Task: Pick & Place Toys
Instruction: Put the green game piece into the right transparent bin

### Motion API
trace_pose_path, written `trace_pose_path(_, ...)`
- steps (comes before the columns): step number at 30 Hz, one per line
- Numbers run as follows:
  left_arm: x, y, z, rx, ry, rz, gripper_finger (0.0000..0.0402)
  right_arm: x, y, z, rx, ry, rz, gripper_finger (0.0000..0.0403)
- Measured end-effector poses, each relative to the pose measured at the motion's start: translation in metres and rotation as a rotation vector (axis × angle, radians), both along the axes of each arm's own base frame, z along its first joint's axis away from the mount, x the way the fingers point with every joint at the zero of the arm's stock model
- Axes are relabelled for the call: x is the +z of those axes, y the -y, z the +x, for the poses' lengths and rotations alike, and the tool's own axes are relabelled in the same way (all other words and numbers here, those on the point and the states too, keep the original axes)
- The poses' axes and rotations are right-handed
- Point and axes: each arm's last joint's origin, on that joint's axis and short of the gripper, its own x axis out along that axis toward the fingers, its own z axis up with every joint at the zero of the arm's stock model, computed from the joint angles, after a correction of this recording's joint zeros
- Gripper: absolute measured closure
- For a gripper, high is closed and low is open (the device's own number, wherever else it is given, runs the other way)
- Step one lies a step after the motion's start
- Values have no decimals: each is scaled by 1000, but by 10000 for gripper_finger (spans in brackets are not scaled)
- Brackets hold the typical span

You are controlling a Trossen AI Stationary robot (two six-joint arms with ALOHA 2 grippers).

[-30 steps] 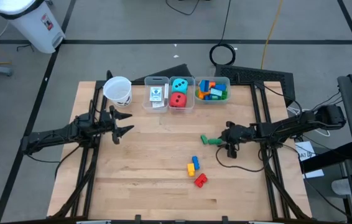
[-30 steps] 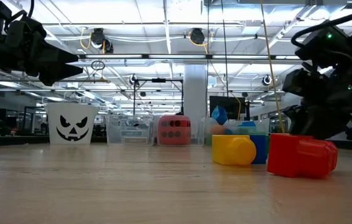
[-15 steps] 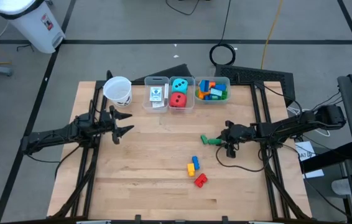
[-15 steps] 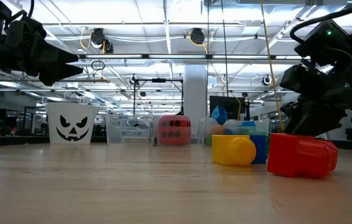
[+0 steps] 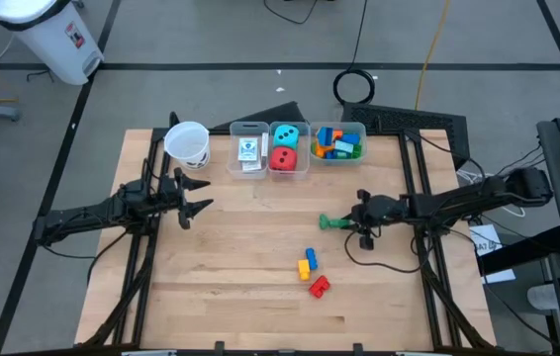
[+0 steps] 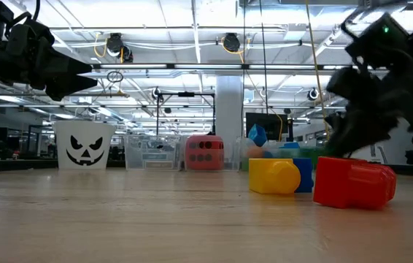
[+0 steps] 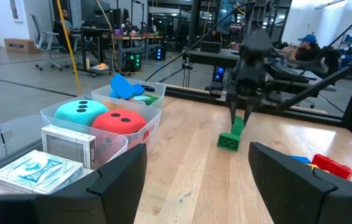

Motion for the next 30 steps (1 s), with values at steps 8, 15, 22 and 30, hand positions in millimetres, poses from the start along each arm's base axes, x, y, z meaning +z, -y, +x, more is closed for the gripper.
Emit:
trace_pose_path(8,0,0,0,0,0,0,114,63,12,20,-128,236,-169,342)
trace_pose_path(15,0,0,0,0,0,0,114,98,61,35,-422,367,-237,342)
trace_pose_path(22,0,0,0,0,0,0,114,70,127,26,-717,217,-222,346)
trace_pose_path(30,0,0,0,0,0,0,114,37,160,18,-864,86,-162,325)
